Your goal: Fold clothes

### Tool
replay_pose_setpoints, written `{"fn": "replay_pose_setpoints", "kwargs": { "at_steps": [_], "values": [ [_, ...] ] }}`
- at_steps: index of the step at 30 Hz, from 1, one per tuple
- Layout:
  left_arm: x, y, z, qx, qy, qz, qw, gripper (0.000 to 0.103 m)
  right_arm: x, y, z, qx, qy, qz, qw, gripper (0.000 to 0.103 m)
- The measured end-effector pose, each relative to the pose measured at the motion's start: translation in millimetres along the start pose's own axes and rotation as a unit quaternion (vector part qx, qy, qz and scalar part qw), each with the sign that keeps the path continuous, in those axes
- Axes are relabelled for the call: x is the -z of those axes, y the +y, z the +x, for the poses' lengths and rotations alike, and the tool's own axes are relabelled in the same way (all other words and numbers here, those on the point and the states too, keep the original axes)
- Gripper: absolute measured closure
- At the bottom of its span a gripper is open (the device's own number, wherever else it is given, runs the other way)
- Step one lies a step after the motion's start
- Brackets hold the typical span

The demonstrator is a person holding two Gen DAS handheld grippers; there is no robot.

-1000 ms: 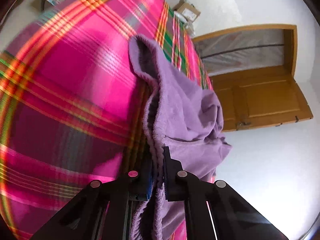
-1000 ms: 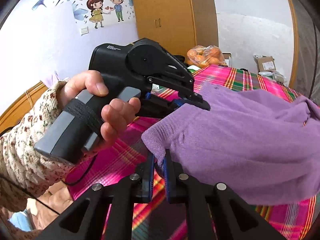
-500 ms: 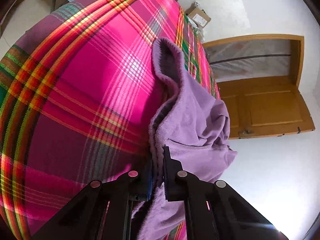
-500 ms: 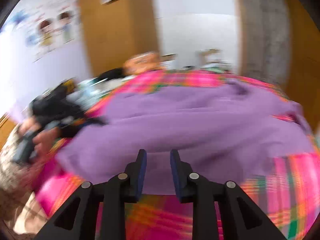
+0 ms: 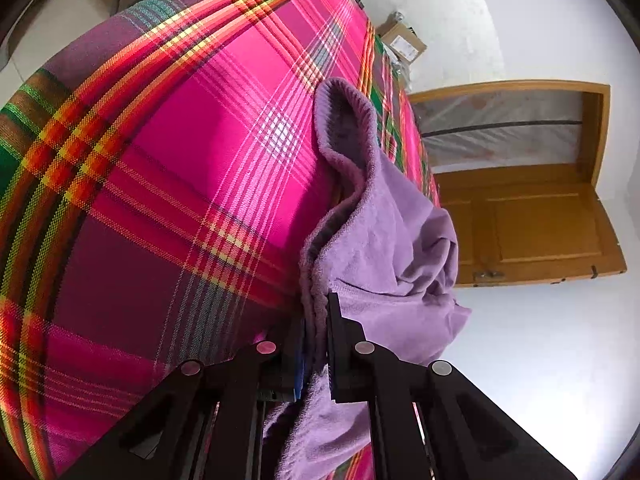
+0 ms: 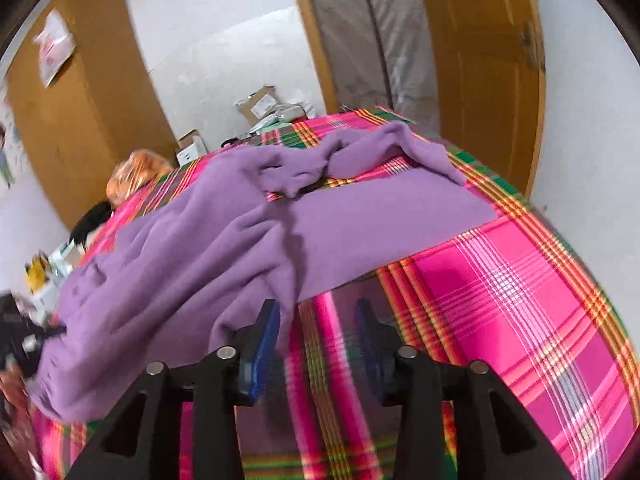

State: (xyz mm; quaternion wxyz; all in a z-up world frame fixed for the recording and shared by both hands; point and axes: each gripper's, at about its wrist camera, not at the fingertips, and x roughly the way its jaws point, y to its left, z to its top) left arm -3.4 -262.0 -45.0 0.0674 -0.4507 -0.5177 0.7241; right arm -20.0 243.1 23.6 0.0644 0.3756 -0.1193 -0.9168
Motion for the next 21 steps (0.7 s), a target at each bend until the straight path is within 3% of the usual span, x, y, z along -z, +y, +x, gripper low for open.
{"fn": "replay_pose_setpoints", "kwargs": {
  "at_steps": [2,6,9,18,20,21],
  "values": [
    [0,0,0,0.002,-0.003,-0.002,1.0,0.094,-5,-2,11,-0.016,0.016,0.002,1.0,0.062],
    [1,2,1,0.008,-0.006,-0.009,0.9999,0.094,-16,-4,28,0.011,0.022,0.0,1.0,0.062],
    [0,1,2,0.008,-0.006,-0.011,0.9999,0.094,-18,-9,40,0.002,0.042,0.016,0.999,0.062],
    [1,-3,5,-0.001,-0.011,-0.007,0.9999,0.094,-28,21,65,0.058,0.055,-0.066,0.995,0.052],
    [1,-4,6,-0.004,-0.013,-0.007,0.9999,0.094,-30,26,68,0.057,0.056,-0.075,0.994,0.059],
    [1,-5,6,-0.006,-0.014,-0.006,0.9999,0.094,-31,28,69,0.049,0.056,-0.08,0.994,0.072]
  ]
}}
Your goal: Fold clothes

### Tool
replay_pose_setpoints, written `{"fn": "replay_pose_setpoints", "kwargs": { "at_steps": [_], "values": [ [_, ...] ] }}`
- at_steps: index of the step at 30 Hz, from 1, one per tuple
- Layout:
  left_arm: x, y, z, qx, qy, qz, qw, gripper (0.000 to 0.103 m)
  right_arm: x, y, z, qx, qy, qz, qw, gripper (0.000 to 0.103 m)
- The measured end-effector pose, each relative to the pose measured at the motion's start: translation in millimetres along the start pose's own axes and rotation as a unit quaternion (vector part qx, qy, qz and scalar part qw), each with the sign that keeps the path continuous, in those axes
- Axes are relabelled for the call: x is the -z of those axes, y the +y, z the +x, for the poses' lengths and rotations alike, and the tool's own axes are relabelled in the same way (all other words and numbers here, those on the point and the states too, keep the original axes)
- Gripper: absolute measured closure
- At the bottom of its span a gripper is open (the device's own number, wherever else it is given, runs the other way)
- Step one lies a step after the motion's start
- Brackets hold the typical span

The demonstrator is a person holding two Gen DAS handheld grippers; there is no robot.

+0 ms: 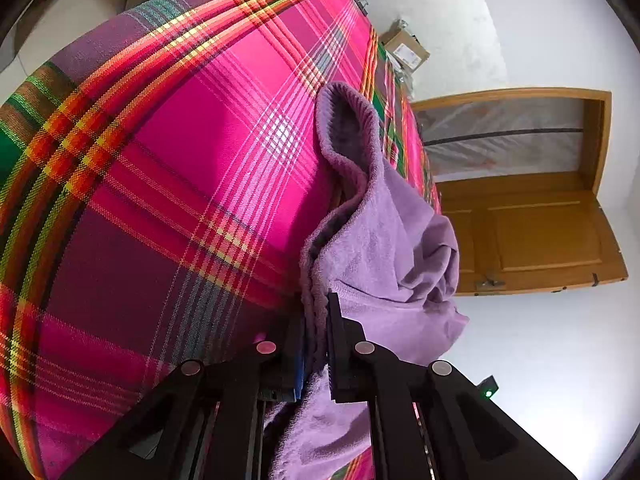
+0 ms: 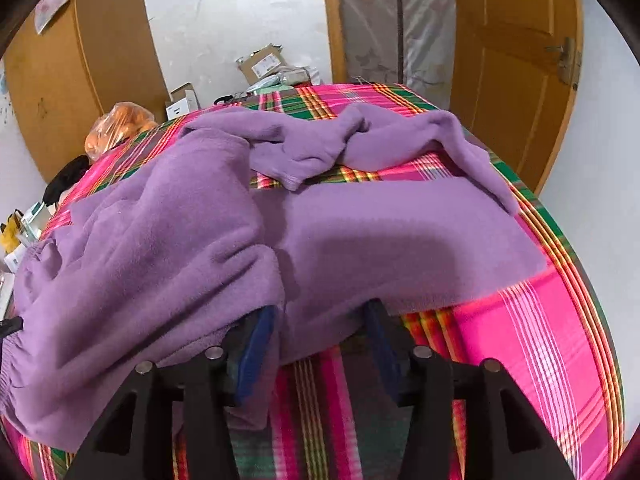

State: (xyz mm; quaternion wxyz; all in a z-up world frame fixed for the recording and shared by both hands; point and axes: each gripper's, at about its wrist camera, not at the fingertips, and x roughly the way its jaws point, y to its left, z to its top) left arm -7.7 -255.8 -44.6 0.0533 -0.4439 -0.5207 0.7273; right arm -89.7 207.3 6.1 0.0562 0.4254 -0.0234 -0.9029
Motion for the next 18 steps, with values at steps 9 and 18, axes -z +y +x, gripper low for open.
{"fn": "replay_pose_setpoints", "kwargs": {
  "at_steps": [9,18],
  "values": [
    [4,-4,0,-0.019,0.0,0.004,0.9998,0.094,0,-10,-25,-0.034,-0.04,0.013,0.999,0.099],
    [9,-7,-2,-0.017,-0.003,0.004,0.9998,0.094,0,-41,-77,-0.002,-0.094,0.042,0.995,0.099]
  ]
}}
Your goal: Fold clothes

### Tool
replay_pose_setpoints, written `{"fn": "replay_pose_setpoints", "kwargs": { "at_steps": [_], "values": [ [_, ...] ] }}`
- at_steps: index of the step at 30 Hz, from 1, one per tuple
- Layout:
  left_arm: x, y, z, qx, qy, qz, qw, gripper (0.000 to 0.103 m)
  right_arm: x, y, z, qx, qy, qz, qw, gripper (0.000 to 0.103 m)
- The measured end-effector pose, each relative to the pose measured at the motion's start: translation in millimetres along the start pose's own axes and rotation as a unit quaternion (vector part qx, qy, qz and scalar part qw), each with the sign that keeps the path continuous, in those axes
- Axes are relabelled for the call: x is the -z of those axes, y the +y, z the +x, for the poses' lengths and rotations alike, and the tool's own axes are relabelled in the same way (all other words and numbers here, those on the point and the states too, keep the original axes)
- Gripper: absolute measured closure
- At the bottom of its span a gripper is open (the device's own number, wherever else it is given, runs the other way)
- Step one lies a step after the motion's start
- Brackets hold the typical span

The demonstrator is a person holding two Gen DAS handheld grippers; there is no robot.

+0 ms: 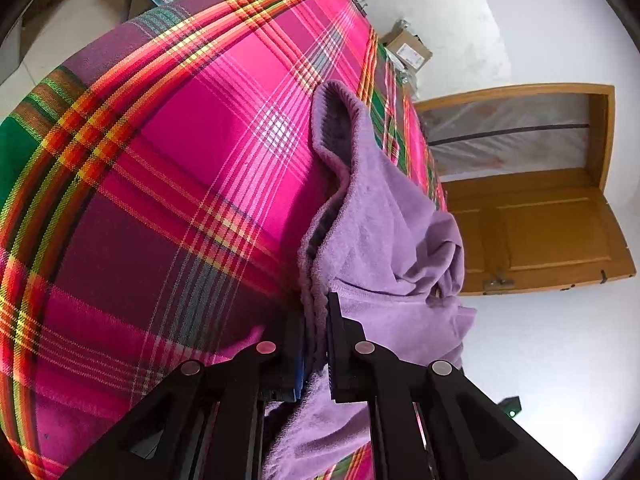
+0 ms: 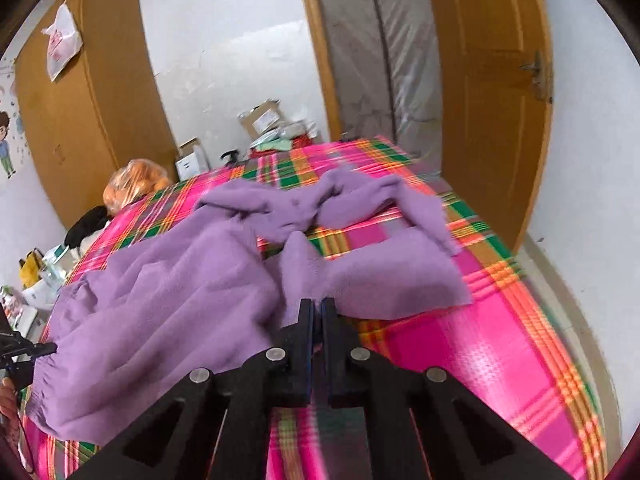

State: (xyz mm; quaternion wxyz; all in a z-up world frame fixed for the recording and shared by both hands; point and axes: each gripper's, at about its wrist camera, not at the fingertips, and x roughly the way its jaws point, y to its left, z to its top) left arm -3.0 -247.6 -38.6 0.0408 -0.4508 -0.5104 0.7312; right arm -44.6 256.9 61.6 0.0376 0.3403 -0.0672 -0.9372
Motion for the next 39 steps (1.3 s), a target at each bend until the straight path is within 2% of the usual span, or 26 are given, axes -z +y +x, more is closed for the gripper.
{"fn": "replay_pose_setpoints", "kwargs": {
  "at_steps": [8,18,22,25,28,29,30,32,35,37,39],
  "values": [
    [0,1,2,-0.002,0.002,-0.001,1.0,0.094,5,-59,-25,0.069,-0.008,0.043,0.997,0.099],
    [-1,3,3,-0.005,0.005,-0.004,1.0,0.094,9,-97,-33,0.169,-0.036,0.071,0.982,0.099],
    [-1,3,3,-0.005,0.006,-0.004,1.0,0.094,13,-102,-31,0.18,-0.027,0.074,0.98,0.098],
    [0,3,3,-0.005,0.006,-0.003,1.0,0.094,18,-93,-32,0.156,-0.014,0.055,0.986,0.097],
    [-1,4,3,-0.003,0.007,-0.004,1.0,0.094,26,-77,-49,0.156,-0.036,0.034,0.987,0.083],
    [0,4,3,-0.002,0.008,-0.005,1.0,0.094,29,-70,-57,0.146,-0.044,0.033,0.988,0.078],
    [0,4,3,-0.002,0.008,-0.005,1.0,0.094,32,-63,-65,0.13,-0.049,0.036,0.99,0.076],
    [0,4,3,-0.001,0.008,-0.005,1.0,0.094,40,-43,-78,0.072,-0.053,0.034,0.995,0.076],
    [0,4,4,0.001,0.009,-0.005,0.9999,0.094,55,-5,-82,-0.015,-0.036,0.001,0.999,0.076],
    [0,5,4,0.003,0.012,-0.005,0.9999,0.094,66,28,-75,-0.079,-0.009,-0.038,0.996,0.076],
    [0,6,4,0.005,0.015,-0.004,0.9999,0.094,80,66,-63,-0.123,0.028,-0.088,0.988,0.076]
  ]
}}
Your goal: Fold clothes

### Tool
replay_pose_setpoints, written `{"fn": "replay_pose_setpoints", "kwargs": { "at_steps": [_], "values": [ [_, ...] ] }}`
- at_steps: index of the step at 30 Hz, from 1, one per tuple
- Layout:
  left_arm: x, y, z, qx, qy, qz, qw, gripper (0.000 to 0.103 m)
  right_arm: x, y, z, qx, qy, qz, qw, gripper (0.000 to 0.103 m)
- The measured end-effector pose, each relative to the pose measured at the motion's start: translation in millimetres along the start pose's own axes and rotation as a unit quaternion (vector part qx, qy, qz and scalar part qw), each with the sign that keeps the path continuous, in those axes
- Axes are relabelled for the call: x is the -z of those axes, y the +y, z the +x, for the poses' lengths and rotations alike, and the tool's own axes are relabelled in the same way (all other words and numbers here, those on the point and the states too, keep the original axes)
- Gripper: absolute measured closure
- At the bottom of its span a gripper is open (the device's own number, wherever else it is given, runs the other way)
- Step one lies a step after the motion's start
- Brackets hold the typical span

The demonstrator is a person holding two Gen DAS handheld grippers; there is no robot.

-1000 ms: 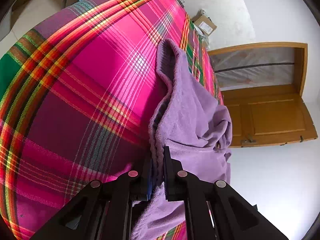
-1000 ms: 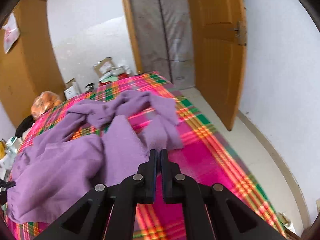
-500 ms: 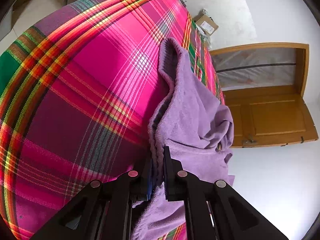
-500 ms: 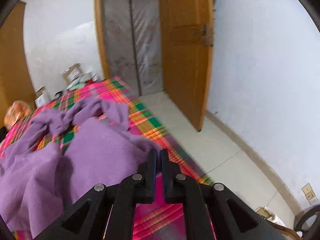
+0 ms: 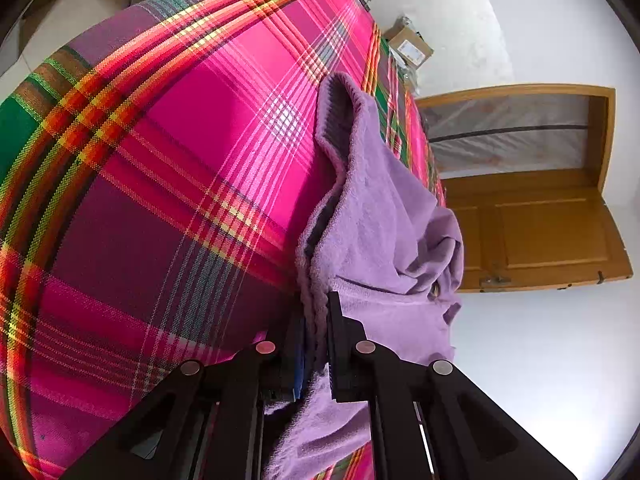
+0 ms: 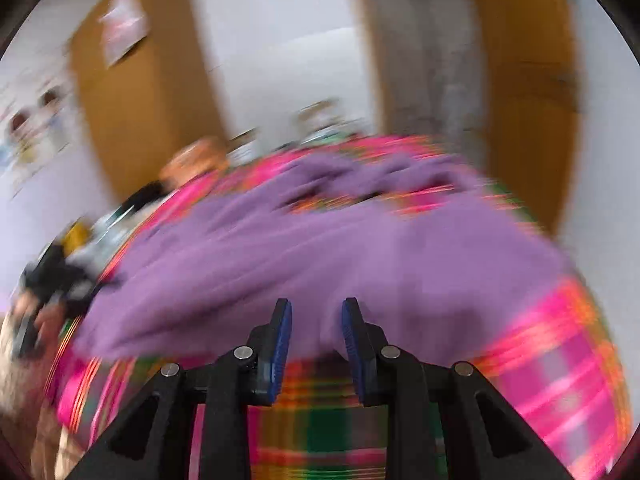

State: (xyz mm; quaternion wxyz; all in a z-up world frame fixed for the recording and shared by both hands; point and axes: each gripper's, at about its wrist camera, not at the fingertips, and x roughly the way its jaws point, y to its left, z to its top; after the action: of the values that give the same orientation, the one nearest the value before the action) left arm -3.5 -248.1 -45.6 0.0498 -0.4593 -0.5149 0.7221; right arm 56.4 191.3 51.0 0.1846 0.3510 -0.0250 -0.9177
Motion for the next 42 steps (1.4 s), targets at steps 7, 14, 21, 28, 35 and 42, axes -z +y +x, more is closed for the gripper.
{"fn": "replay_pose_setpoints", "kwargs": {
  "at_steps": [7,14,21,28,35,42],
  "values": [
    [-3,0,1,0.0,0.012,0.006,0.9999,0.093,18,82,58,-0.055,0.087,-0.121,0.987,0.062],
    [-5,0,2,0.002,0.022,0.012,0.9997,0.093,22,114,69,-0.038,0.087,-0.178,0.979,0.052],
    [-9,2,3,0.008,0.032,0.01,0.9994,0.093,30,140,66,0.02,0.06,-0.27,0.961,0.051],
    [-11,2,6,0.011,0.037,0.01,0.9992,0.093,21,134,76,-0.013,0.081,-0.236,0.968,0.057],
    [-12,0,6,0.006,0.04,0.019,0.999,0.093,28,154,77,-0.027,0.085,-0.273,0.958,0.097],
    [-11,-4,6,-0.003,0.036,0.033,0.9988,0.094,26,154,70,-0.056,0.102,-0.246,0.962,0.101]
  ]
}}
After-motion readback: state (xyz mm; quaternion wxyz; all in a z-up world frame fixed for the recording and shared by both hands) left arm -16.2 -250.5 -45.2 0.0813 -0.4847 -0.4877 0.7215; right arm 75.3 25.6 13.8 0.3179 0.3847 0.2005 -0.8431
